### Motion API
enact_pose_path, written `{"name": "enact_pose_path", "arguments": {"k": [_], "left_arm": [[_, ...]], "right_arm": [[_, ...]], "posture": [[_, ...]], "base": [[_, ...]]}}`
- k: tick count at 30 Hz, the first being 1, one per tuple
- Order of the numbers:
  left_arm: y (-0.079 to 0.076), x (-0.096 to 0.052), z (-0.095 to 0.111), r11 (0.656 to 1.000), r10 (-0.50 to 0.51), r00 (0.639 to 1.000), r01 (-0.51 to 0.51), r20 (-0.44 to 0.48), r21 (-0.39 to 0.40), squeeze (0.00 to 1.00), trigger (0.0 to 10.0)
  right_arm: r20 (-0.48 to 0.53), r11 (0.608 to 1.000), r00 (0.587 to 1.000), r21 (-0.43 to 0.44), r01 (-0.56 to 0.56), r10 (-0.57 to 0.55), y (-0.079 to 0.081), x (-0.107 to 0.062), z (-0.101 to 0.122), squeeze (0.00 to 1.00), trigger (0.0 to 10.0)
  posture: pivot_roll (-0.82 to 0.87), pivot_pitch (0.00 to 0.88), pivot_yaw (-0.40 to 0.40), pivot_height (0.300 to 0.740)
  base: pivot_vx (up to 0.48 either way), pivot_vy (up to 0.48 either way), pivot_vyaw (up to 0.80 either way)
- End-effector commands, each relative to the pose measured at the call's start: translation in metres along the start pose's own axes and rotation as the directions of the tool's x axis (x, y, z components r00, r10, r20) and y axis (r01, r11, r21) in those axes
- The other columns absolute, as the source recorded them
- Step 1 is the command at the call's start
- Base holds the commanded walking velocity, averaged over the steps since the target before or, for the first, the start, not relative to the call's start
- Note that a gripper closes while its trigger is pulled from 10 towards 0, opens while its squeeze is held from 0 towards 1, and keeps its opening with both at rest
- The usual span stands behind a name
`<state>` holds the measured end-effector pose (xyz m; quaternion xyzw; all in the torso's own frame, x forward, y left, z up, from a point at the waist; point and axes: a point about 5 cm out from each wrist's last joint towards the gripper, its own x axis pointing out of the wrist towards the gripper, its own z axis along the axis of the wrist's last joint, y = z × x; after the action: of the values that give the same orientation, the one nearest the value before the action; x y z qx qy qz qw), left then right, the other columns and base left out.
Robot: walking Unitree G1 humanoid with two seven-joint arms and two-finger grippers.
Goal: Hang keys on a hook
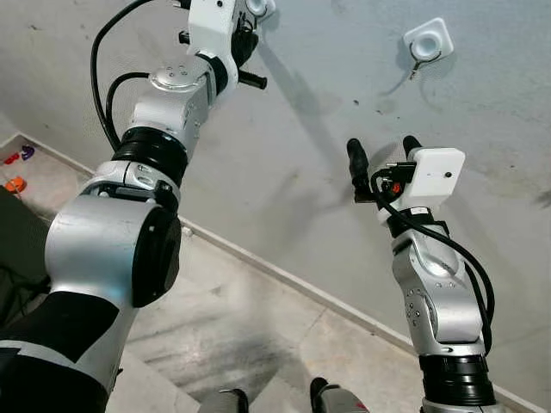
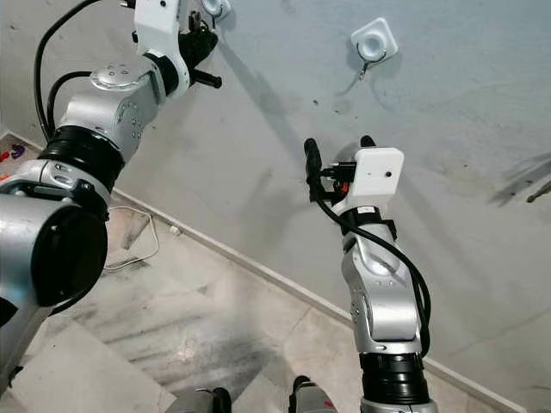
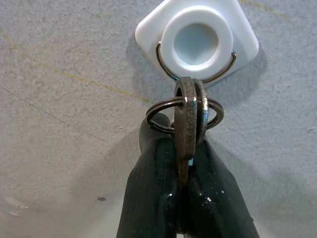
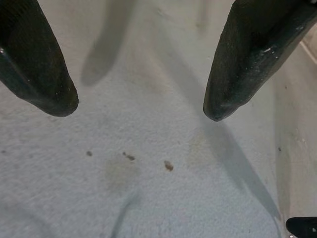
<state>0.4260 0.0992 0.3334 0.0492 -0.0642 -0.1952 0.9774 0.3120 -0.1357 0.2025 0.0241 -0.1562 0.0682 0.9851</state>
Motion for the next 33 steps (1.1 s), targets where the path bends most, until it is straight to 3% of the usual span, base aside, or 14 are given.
{"name": "enact_pose_path", "arguments": {"k": [1,13,24,33], "left_arm": [[-0.002,0.001,0.015,1.000,-0.019,1.000,0.019,0.023,-0.016,0.00,10.0],[-0.003,0.002,0.009,0.996,-0.043,0.999,0.041,-0.024,-0.076,0.00,10.0],[-0.008,0.003,0.024,0.995,-0.081,0.997,0.081,0.005,-0.054,0.00,10.0],[-0.015,0.004,0.018,0.989,-0.132,0.991,0.130,-0.036,-0.072,0.00,10.0]], "right_arm": [[0.022,1.000,1.000,0.001,-0.007,0.007,0.003,-0.003,0.006,0.00,10.0],[0.020,1.000,1.000,0.001,0.000,0.000,0.003,-0.007,0.006,0.00,10.0],[0.019,1.000,1.000,0.000,0.003,-0.003,0.003,-0.007,0.005,0.00,10.0],[0.019,1.000,1.000,0.001,0.001,-0.001,0.004,-0.008,0.005,0.00,10.0]], "posture": [[-0.11,0.193,0.112,0.740],[-0.12,0.192,0.120,0.740],[-0.12,0.189,0.124,0.740],[-0.12,0.192,0.129,0.740]], "base": [[0.000,0.000,0.00],[0.000,0.000,0.00],[0.000,0.000,0.00],[0.000,0.000,0.00]]}}
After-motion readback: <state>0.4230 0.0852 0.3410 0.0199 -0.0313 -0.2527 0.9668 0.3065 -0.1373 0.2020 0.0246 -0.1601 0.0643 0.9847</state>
